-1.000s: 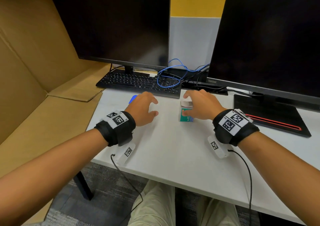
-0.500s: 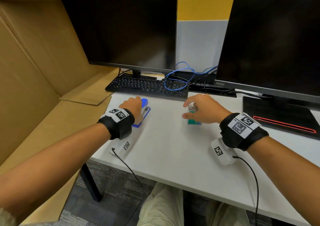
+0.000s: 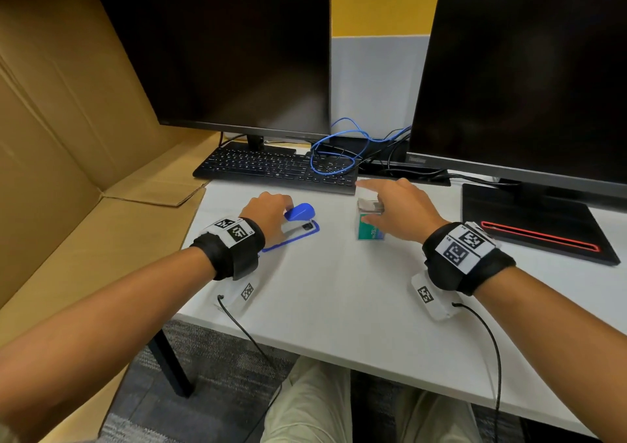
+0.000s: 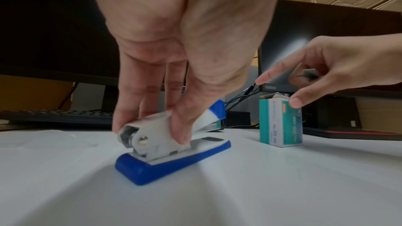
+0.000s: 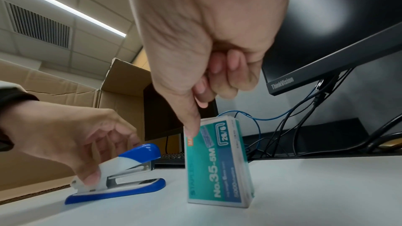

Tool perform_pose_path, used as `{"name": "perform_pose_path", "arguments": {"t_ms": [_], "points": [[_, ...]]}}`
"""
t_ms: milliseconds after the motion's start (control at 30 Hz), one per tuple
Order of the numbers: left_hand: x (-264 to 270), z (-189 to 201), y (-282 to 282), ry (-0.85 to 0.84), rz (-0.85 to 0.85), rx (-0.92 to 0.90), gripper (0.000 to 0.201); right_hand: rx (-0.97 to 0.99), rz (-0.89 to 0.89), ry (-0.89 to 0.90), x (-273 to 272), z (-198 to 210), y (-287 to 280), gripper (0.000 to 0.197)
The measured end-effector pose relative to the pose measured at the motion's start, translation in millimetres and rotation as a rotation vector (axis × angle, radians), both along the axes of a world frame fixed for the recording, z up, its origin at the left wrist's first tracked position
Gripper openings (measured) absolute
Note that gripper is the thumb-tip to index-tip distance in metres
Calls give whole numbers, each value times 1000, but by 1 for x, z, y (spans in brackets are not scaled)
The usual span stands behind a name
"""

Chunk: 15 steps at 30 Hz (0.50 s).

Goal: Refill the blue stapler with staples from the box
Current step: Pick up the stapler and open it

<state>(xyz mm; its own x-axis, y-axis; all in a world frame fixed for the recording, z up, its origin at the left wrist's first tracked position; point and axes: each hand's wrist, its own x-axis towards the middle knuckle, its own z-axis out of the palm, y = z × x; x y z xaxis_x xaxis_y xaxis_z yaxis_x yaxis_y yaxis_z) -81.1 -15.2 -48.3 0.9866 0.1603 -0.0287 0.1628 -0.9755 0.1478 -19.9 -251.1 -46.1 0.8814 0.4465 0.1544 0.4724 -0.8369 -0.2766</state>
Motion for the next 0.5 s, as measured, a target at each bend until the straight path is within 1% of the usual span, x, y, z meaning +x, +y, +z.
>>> {"name": "perform_pose_path", "arguments": {"t_ms": [67,167,333,400,500], "points": [[-1,0,-8,-5,-40,-13,42,-19,-55,-25,3,-3,-3,53],[-1,-2,-18,-9,-93,-27,45,-87,-80,-69,9,-11,-9,36],[3,-4,-36,-9,-184,-48,48,-117,-122,-106,14,-10,-19,24],[4,-5,-46,-16,-224,-44,48,-129,-137,-106,16,-7,-22,24],[6,-3,-60,-4,-287,-46,48,-174,-126,-85,20,-2,-24,33]]}}
